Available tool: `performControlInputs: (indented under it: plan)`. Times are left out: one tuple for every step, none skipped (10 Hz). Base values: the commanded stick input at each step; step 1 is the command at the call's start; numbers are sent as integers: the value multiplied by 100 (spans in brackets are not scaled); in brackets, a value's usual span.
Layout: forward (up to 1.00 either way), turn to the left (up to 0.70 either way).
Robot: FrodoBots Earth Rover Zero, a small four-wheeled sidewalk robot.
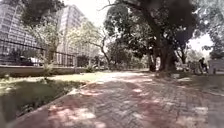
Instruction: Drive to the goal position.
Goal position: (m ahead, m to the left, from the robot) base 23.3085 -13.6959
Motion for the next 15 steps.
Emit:
performControlInputs:
  plan:
    - [70, -35]
    - [70, -31]
    - [70, -14]
    - [70, 0]
    - [70, 0]
    - [70, 0]
    - [70, 0]
    - [70, 0]
    - [70, 0]
    - [70, 0]
    - [70, 0]
    - [70, 0]
    - [70, 0]
    - [70, 0]
    - [70, 0]
